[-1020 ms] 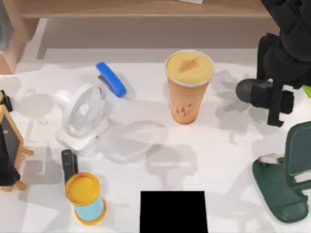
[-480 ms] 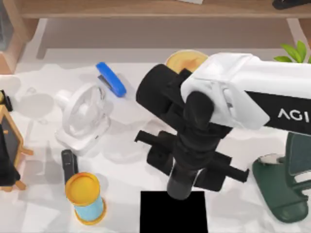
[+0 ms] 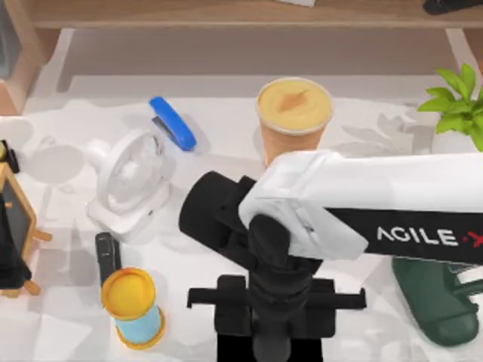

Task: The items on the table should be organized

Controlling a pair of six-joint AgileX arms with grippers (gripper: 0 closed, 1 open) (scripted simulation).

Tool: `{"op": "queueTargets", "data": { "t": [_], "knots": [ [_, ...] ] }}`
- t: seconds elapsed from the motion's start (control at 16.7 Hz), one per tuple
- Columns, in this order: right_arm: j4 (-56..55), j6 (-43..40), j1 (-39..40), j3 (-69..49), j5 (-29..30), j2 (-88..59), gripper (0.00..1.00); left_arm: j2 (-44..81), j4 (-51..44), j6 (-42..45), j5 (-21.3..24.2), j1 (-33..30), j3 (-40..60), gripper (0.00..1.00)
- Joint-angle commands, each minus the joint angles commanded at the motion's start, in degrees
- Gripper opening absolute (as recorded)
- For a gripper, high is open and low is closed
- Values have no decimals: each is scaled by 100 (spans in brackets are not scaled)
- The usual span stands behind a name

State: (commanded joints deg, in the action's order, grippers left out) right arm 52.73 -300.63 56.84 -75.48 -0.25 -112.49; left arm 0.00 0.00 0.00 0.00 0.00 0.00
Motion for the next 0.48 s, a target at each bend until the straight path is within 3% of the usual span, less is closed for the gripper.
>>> {"op": "queueTargets", "data": {
  "t": [0.48],
  "knots": [
    [-127,14,-9,70,1,-47,0,0,0,0,0,0,0,100]
  ]
}}
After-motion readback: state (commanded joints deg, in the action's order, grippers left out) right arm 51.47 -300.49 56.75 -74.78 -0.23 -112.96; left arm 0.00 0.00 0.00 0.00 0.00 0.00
